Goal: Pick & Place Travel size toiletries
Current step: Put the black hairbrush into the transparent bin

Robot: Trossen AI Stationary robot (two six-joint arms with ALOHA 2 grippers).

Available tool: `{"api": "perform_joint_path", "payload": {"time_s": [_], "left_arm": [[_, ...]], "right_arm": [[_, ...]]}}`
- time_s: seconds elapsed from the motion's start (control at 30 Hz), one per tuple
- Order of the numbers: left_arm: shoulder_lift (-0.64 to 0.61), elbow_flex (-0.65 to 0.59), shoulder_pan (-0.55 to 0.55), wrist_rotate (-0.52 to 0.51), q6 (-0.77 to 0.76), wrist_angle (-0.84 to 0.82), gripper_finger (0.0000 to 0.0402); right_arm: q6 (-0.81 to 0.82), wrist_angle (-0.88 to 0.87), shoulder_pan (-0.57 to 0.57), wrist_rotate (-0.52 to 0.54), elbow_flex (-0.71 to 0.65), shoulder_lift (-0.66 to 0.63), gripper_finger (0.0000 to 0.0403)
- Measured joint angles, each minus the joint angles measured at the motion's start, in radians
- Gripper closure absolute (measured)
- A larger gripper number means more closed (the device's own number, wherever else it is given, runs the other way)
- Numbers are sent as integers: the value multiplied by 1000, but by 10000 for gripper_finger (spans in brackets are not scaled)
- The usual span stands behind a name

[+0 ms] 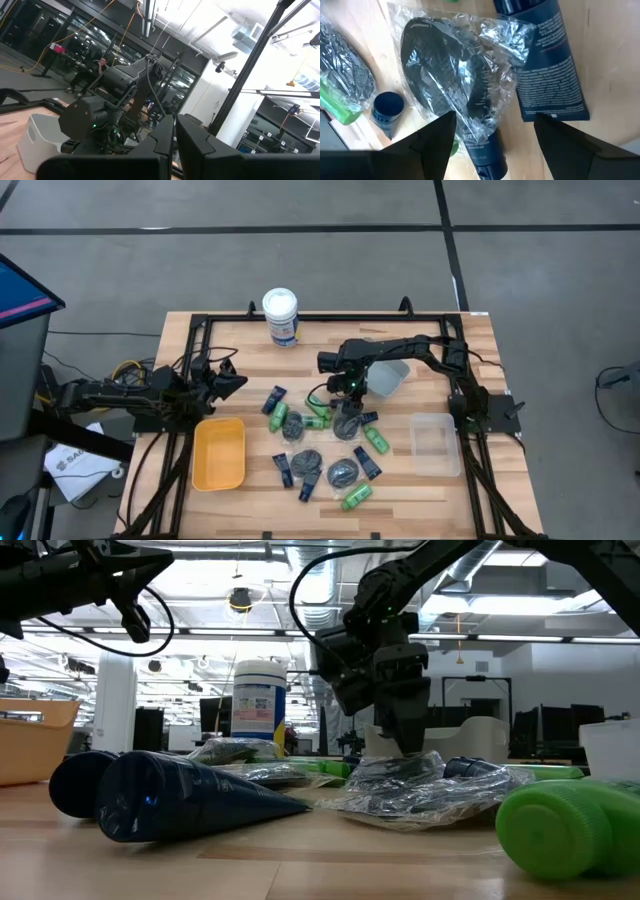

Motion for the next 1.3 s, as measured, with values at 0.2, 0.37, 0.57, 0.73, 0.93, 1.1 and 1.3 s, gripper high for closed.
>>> {"api": "perform_joint_path", "payload": {"time_s": [0.2, 0.37, 0.57, 0.73, 0.93, 1.1, 1.3], "left_arm": [[0, 0, 0, 0, 0, 0, 387], [0, 0, 0, 0, 0, 0, 387], [0, 0, 0, 0, 0, 0, 387], [0, 0, 0, 0, 0, 0, 387], [0, 0, 0, 0, 0, 0, 387], [0, 0, 0, 0, 0, 0, 387], [0, 0, 0, 0, 0, 0, 387]], "right_arm": [[-9, 21, 0, 0, 0, 0, 146], [-31, 19, 0, -7, 0, 0, 188], [-53, 20, 7, -14, 0, 0, 272], [-62, 19, 6, -14, 0, 0, 339], [-86, 14, 6, -13, 0, 0, 395], [-86, -4, 6, -13, 17, 0, 401], [-98, -54, 6, -12, 119, 1, 402]]}}
